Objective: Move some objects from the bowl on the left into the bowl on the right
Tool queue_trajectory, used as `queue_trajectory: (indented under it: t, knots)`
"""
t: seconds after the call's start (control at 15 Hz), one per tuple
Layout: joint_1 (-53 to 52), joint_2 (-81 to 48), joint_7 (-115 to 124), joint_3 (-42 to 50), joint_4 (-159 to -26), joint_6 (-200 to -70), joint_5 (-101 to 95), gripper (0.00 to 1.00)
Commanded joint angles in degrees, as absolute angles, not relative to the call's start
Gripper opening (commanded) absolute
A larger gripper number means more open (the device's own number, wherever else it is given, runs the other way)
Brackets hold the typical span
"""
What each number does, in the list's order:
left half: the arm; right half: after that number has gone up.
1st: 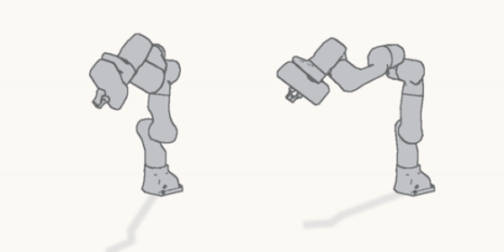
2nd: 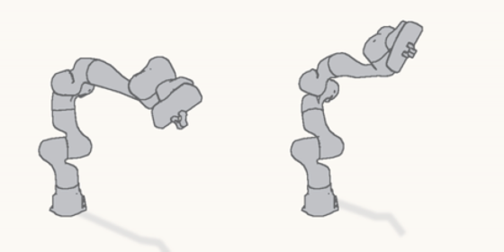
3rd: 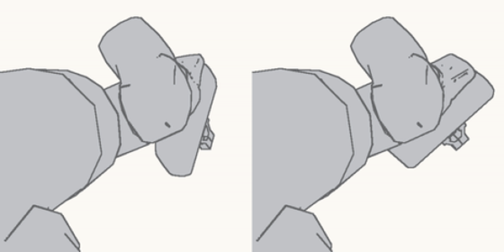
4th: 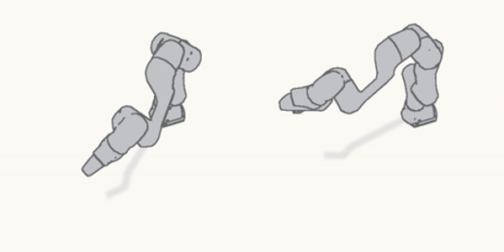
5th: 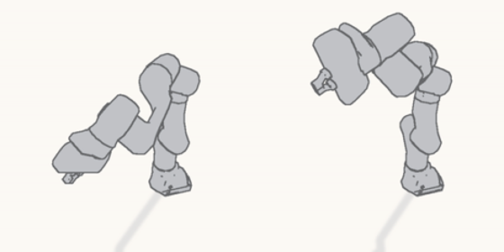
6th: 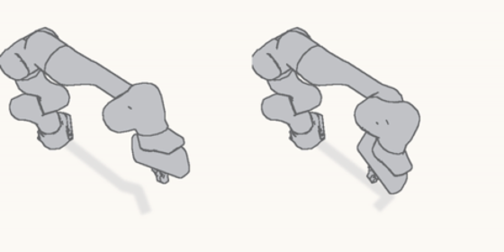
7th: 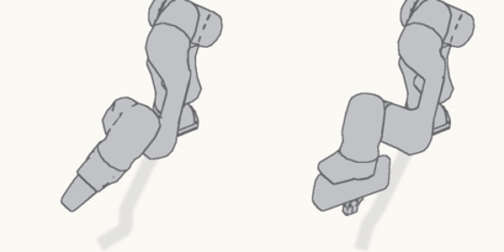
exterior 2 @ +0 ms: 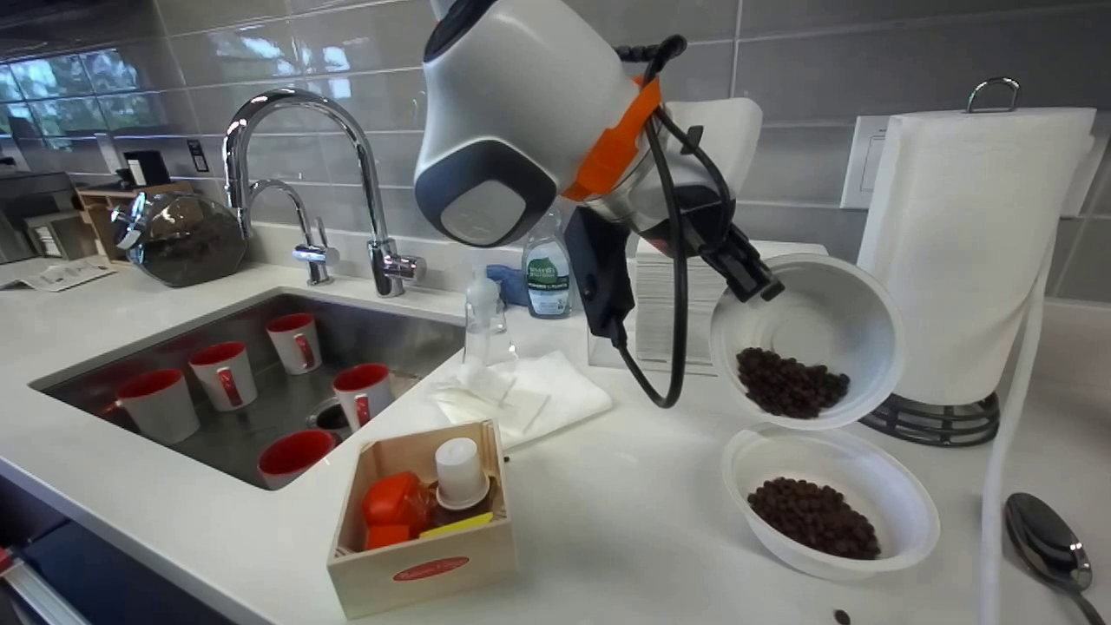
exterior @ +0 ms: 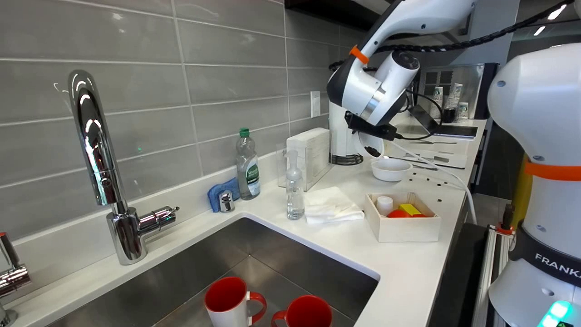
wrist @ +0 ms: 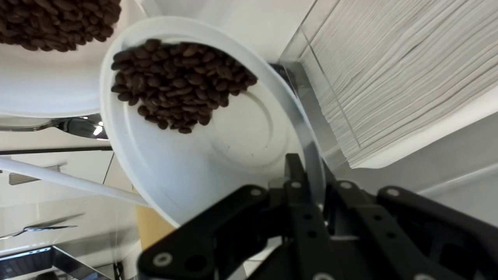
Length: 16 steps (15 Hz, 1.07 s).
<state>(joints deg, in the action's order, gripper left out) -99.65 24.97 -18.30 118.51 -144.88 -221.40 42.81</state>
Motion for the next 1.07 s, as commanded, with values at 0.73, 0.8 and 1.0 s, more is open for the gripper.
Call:
queue_trajectory:
  t: [0.73,0.8,1.0]
  knots:
    - [-124.8,28.5,-66.0,127.7,-126.0,-222.0,94.4,0.0]
    - [-125.4,30.1,-69.3,127.6,-123.9,-223.3,96.8,0.0]
    - [-126.6,35.8,-79.2,127.1,-117.8,-226.7,102.3,0.0]
